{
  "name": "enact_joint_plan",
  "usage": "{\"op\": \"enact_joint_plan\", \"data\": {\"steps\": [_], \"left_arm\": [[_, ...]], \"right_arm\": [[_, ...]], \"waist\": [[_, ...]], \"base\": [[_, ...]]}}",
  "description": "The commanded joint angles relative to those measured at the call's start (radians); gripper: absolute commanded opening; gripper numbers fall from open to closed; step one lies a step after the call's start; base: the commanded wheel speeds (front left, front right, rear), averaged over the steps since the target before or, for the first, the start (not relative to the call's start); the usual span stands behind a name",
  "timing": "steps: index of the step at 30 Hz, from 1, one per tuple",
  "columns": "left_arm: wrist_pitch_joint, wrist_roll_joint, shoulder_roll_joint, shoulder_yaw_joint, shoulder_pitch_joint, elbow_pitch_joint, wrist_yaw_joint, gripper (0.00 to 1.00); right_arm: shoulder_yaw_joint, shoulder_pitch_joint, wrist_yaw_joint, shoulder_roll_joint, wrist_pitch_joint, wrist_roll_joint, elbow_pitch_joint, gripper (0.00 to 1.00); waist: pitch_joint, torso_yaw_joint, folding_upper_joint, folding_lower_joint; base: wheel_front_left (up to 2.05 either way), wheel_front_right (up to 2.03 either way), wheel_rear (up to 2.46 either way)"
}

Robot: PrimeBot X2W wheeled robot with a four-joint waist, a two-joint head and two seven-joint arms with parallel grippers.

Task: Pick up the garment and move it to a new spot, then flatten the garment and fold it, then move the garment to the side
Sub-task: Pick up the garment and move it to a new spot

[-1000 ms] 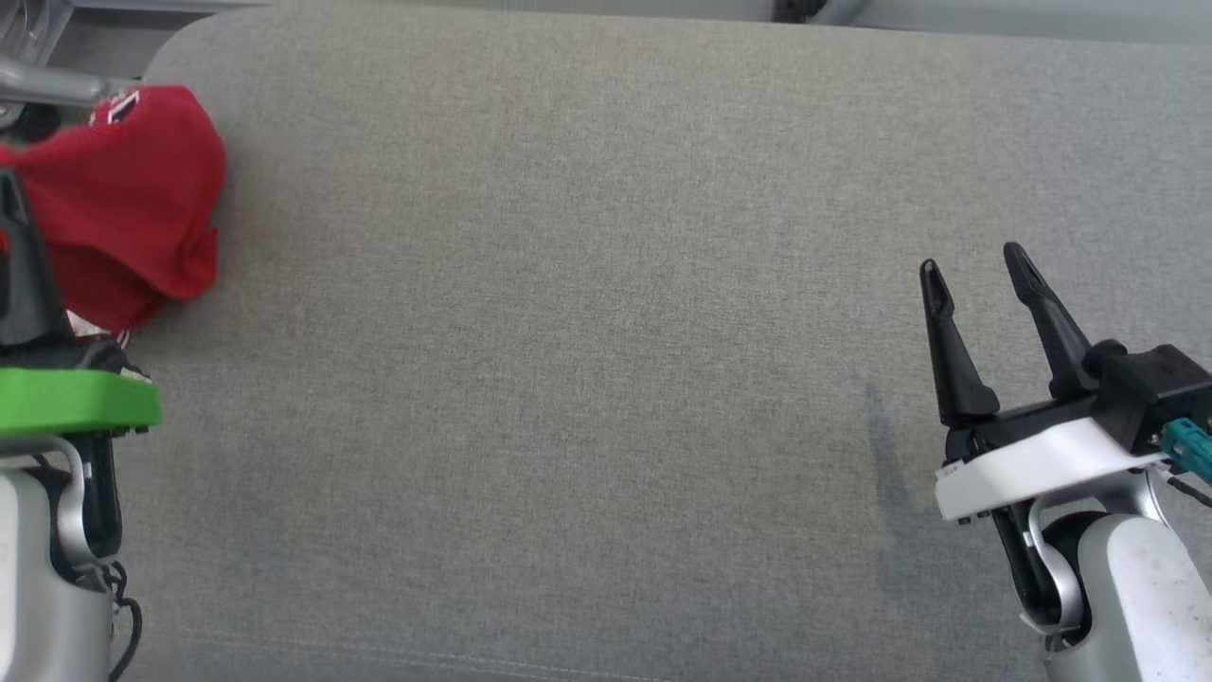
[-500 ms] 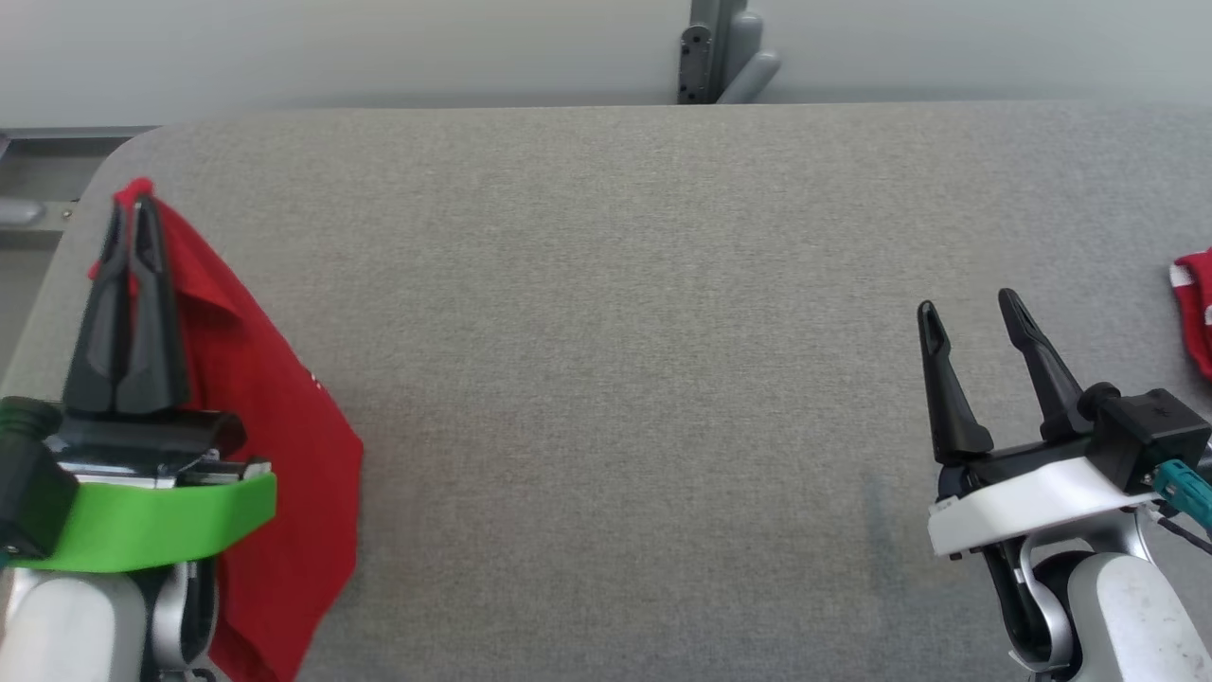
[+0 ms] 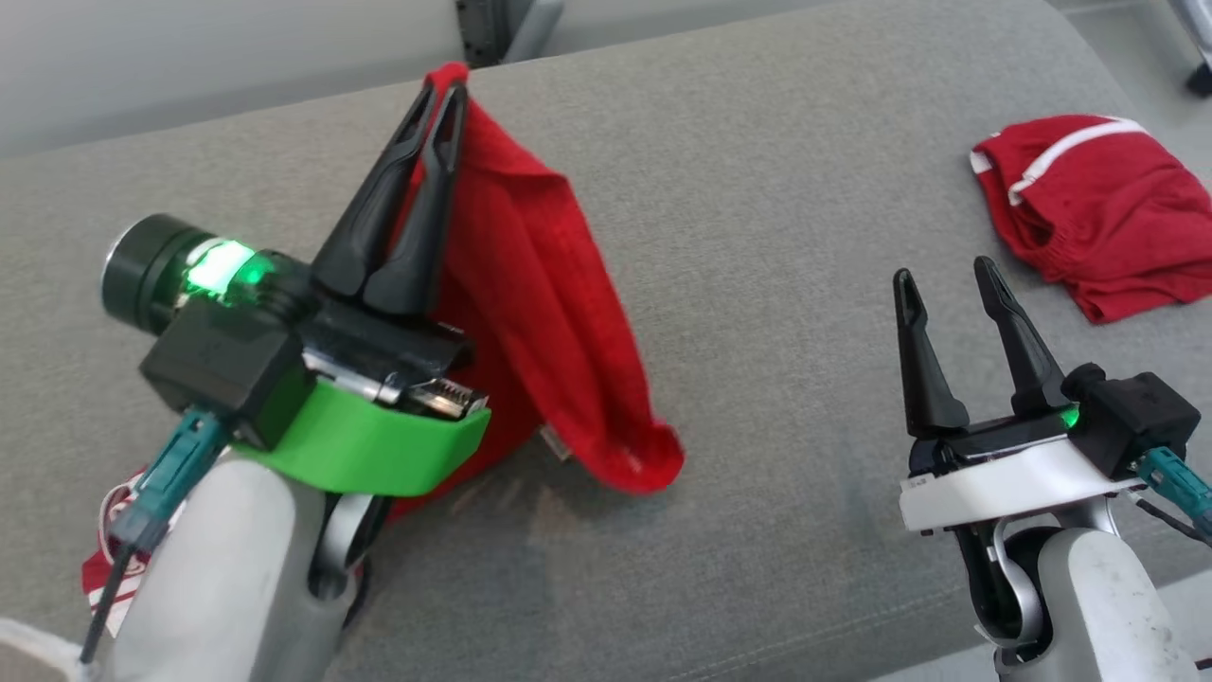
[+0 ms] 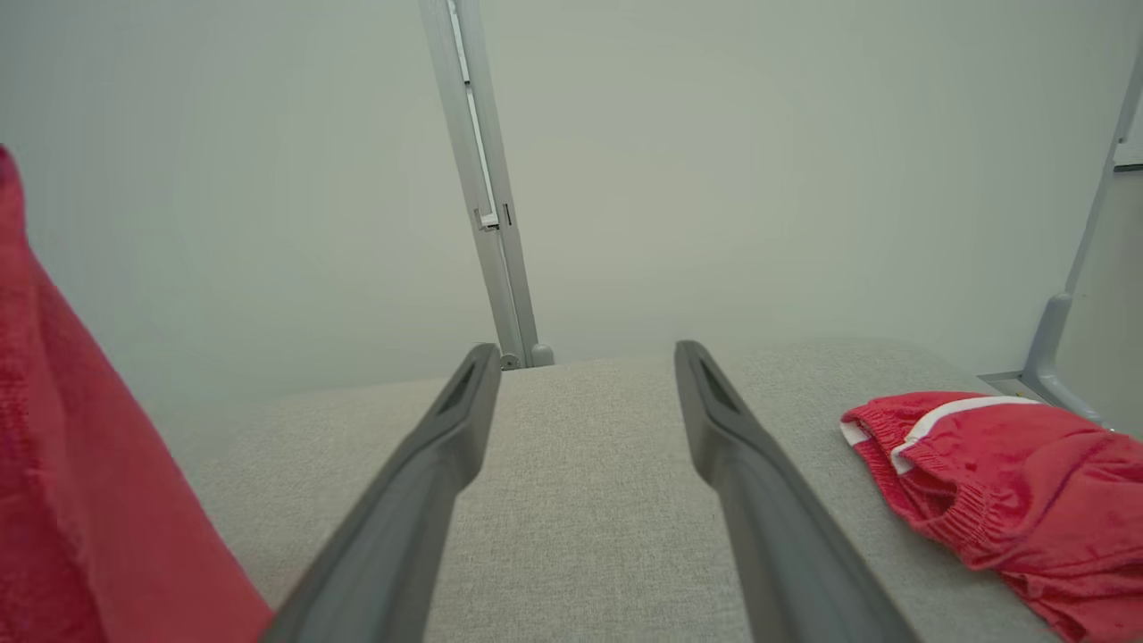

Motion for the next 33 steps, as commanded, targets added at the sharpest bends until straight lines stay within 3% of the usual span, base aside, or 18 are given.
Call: {"op": "enact_joint_plan", "data": {"steps": [1,8,14,15,16,17,25,33], "left_arm": [[0.007,0.010,-0.012,-0.017,-0.044,0.021,-0.013,0.00],[0.037,-0.001,-0.065,-0.109,-0.158,0.229,-0.050,0.00],[-0.001,-0.008,-0.084,-0.170,-0.182,0.467,-0.071,0.00],[-0.007,-0.012,-0.089,-0.178,-0.185,0.490,-0.072,0.17],[-0.012,-0.016,-0.094,-0.185,-0.186,0.510,-0.073,0.46],[-0.016,-0.017,-0.097,-0.193,-0.186,0.529,-0.074,1.00],[-0.072,-0.029,-0.112,-0.227,-0.170,0.586,-0.078,1.00],[-0.128,-0.066,-0.084,-0.152,-0.093,0.541,-0.008,1.00]], "right_arm": [[0.009,-0.024,0.000,0.007,-0.014,0.010,0.009,1.00],[0.030,-0.047,0.000,0.016,-0.068,0.041,0.057,1.00],[0.059,-0.074,0.000,0.016,-0.107,0.077,0.108,1.00],[0.060,-0.078,0.000,0.016,-0.111,0.080,0.114,1.00],[0.059,-0.081,0.000,0.016,-0.114,0.082,0.121,1.00],[0.056,-0.082,0.000,0.016,-0.117,0.084,0.127,1.00],[0.041,-0.086,0.000,0.016,-0.125,0.070,0.152,1.00],[0.015,-0.072,0.000,0.015,-0.111,0.034,0.153,1.00]], "waist": [[0.124,-0.168,-0.0001,0.0000],[0.209,-0.274,-0.0001,0.0000],[0.241,-0.306,-0.0001,0.0000],[0.241,-0.305,-0.0001,0.0000],[0.241,-0.302,-0.0001,0.0000],[0.238,-0.297,-0.0001,0.0000],[0.197,-0.233,-0.0001,0.0000],[0.125,-0.128,-0.0001,0.0000]], "base": [[0.00,0.00,0.00],[0.00,0.00,0.00],[0.00,0.00,0.00],[0.00,0.00,0.00],[0.00,0.00,0.00],[0.00,0.00,0.00],[0.00,0.00,0.00],[0.00,0.00,0.00]]}}
